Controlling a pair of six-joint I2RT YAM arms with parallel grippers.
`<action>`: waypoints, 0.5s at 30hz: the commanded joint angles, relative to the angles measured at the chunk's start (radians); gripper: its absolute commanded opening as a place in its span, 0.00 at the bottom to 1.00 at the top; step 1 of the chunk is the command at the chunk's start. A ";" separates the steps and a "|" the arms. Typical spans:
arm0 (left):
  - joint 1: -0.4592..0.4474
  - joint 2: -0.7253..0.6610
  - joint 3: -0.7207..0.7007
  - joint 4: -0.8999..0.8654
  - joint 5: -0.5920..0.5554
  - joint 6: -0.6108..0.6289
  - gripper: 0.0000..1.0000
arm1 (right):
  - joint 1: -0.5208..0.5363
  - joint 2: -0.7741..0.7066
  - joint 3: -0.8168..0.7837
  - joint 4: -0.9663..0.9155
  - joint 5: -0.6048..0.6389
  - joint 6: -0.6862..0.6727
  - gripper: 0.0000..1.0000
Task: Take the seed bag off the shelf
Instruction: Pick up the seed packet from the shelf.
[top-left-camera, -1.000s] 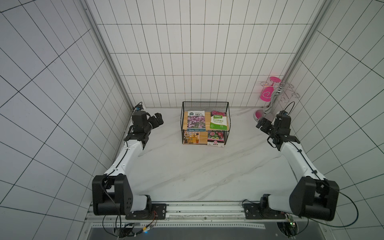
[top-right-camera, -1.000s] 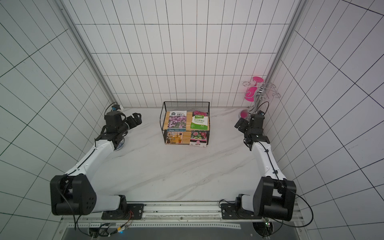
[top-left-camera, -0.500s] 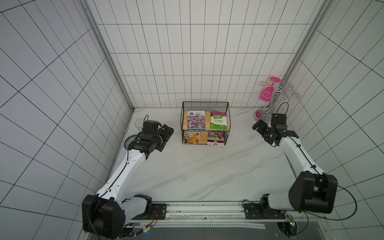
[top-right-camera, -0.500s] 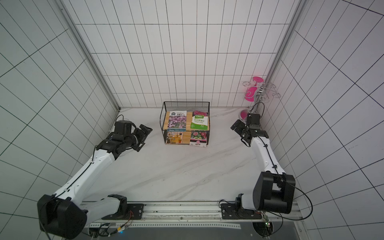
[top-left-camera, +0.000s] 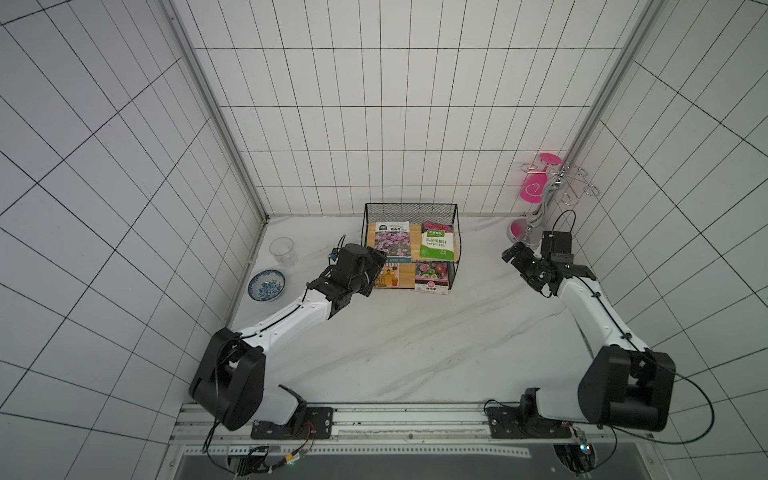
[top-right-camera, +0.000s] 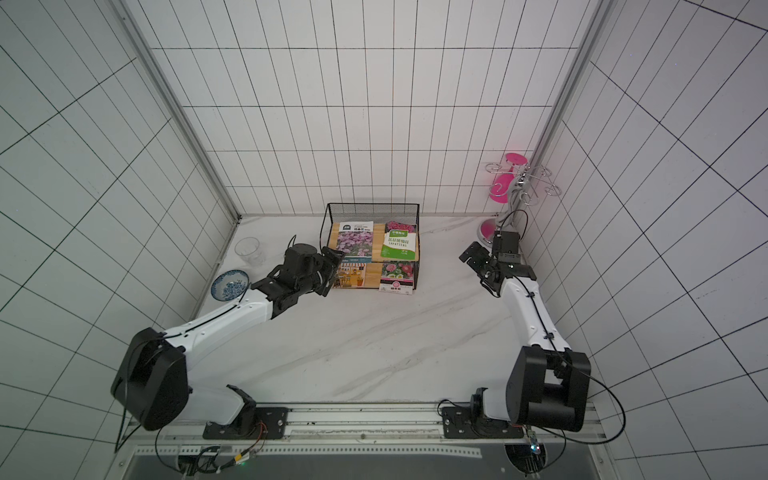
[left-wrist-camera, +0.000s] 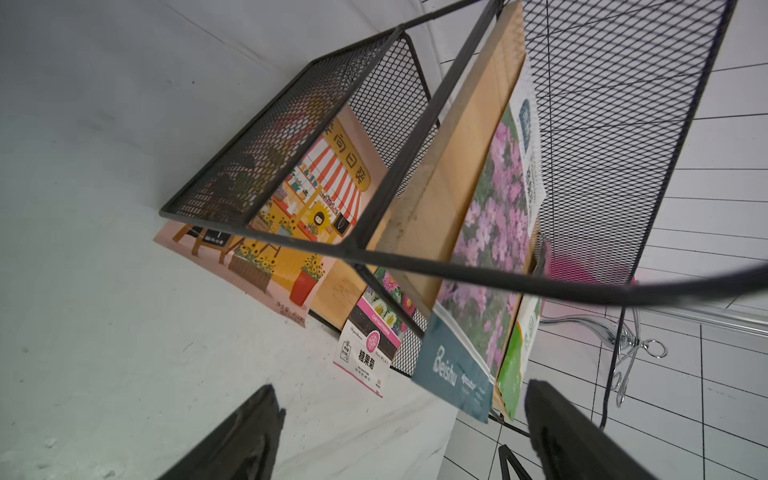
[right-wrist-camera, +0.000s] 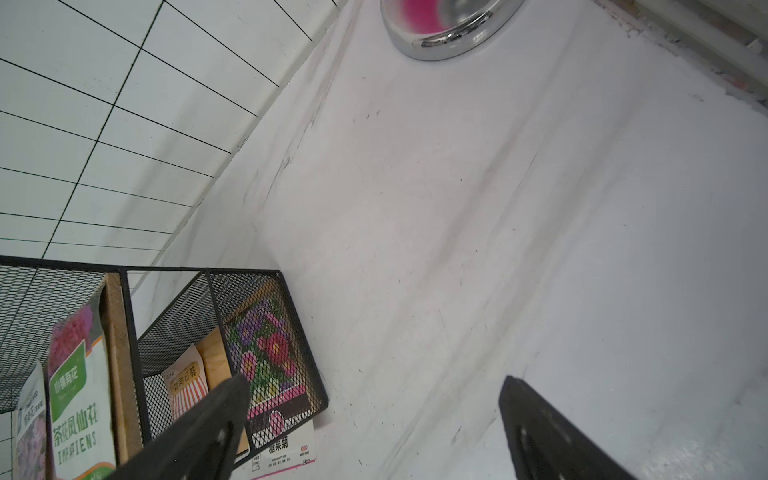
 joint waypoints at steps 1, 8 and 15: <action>-0.011 0.040 0.041 0.123 -0.029 0.025 0.88 | 0.010 -0.036 -0.035 0.021 -0.017 0.008 0.99; -0.021 0.125 0.084 0.181 -0.046 0.083 0.68 | 0.012 -0.062 -0.065 0.024 -0.023 -0.005 0.99; -0.045 0.166 0.112 0.204 -0.040 0.118 0.39 | 0.013 -0.066 -0.069 0.022 -0.026 -0.013 0.98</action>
